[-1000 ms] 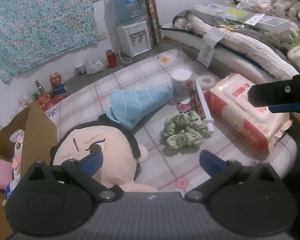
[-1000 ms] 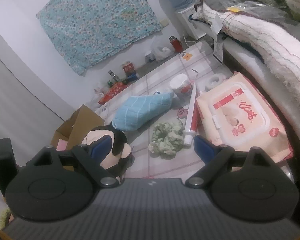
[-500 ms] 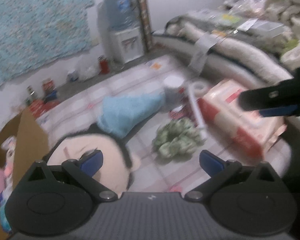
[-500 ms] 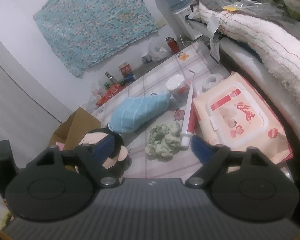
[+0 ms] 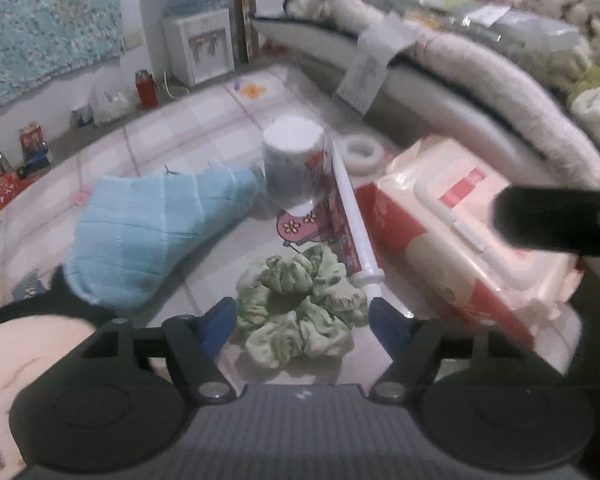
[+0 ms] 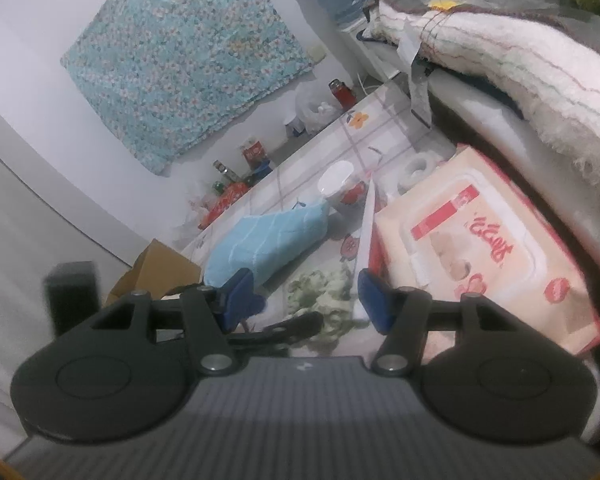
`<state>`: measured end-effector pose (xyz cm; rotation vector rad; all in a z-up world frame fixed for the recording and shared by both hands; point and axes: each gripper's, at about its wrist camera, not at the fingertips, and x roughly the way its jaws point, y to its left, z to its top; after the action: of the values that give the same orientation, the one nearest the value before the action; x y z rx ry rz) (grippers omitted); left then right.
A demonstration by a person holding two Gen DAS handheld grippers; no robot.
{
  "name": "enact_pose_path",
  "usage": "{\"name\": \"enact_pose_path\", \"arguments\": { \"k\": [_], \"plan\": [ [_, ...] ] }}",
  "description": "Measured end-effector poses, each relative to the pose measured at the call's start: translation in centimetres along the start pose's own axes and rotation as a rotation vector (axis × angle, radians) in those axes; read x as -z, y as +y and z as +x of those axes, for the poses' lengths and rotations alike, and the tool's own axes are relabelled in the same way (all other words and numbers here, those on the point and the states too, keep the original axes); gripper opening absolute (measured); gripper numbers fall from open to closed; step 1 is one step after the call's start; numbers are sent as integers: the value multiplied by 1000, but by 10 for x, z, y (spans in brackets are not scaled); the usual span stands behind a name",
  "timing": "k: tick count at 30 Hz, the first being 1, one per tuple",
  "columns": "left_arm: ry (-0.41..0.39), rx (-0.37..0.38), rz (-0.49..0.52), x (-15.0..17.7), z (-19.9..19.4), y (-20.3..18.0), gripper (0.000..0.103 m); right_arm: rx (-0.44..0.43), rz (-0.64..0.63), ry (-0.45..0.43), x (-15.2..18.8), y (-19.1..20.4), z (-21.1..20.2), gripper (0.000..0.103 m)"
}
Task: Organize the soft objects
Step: 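Close the left gripper on the green scrunchie while the right gripper approaches the white tape roll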
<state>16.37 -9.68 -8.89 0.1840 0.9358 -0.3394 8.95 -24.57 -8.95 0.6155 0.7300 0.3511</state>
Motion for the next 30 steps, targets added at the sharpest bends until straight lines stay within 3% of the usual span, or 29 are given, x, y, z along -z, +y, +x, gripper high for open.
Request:
{"name": "enact_pose_path", "arguments": {
  "k": [4,9,12,19,25,28,29,30],
  "plan": [
    [60,-11,11,-3,25,-4,55,5,7,-20,-5,-6,-2,58],
    [88,-11,-48,-1,35,1,20,14,11,-33,-9,-11,-7,58],
    [96,14,-88,0,25,6,18,24,0,-36,-12,-10,-11,58],
    [75,61,-86,20,-19,1,17,32,-29,-37,-19,1,-23,58],
    [71,86,-19,42,-53,-9,18,7,-22,14,-15,8,-24,58],
    [107,71,18,54,-44,-14,32,-3,-18,50,-16,12,-20,59],
    [116,73,23,57,-41,-15,39,1,-27,62,-18,14,-19,59],
    [115,77,24,59,-40,-16,53,5,-37,68,-21,16,-18,59]
  ]
}}
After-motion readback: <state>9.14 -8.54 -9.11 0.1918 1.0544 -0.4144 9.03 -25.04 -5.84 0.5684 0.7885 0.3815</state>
